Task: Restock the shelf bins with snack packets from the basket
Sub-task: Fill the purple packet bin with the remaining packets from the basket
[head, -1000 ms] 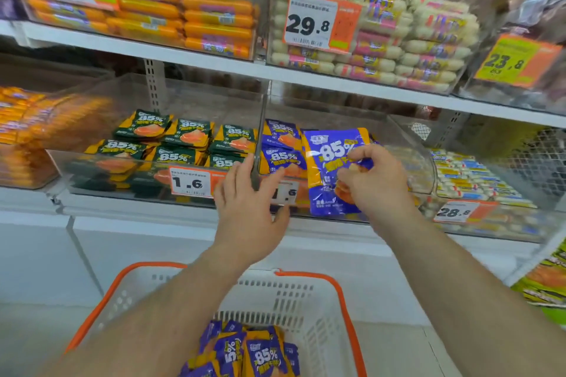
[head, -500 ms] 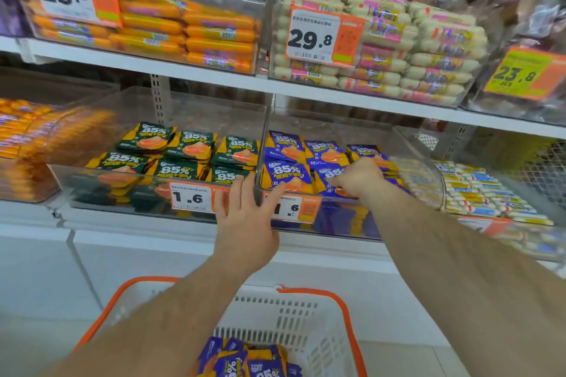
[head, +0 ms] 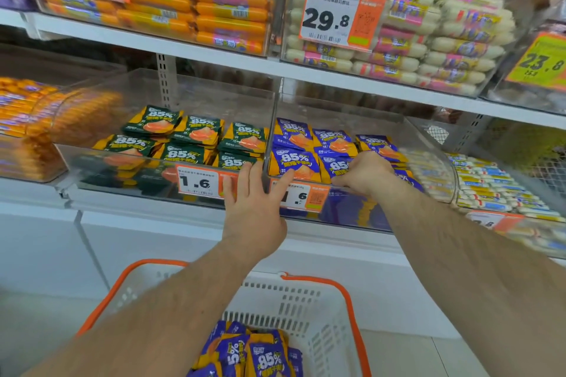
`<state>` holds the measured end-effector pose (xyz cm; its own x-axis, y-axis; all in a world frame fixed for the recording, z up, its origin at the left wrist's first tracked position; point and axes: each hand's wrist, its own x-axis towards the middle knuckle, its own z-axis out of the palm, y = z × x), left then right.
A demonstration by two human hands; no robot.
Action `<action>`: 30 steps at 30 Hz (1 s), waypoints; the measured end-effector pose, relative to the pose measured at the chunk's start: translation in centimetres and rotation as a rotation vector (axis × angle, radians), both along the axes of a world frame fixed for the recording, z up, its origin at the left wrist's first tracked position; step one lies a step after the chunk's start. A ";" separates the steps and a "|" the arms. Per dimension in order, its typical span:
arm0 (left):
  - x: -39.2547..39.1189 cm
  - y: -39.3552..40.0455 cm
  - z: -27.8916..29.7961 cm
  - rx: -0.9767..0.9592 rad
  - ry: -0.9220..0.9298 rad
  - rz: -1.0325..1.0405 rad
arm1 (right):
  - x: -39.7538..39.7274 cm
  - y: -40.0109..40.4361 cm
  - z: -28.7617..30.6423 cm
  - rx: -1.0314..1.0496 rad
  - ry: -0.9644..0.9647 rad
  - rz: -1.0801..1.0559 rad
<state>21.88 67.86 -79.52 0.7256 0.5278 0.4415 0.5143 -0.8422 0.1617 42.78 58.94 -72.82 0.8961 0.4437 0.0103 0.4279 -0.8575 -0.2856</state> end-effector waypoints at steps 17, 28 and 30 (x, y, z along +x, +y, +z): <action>-8.4 -2.5 -7.4 -0.425 -0.211 -0.230 | -15.2 -0.5 -10.5 0.454 -0.080 0.077; -15.1 -2.5 -16.2 -1.031 0.207 -0.023 | -20.7 -5.9 -30.3 -0.390 0.675 0.275; -14.8 -2.5 -16.5 -1.052 0.211 -0.002 | -20.9 -7.1 -32.0 -0.487 0.717 0.297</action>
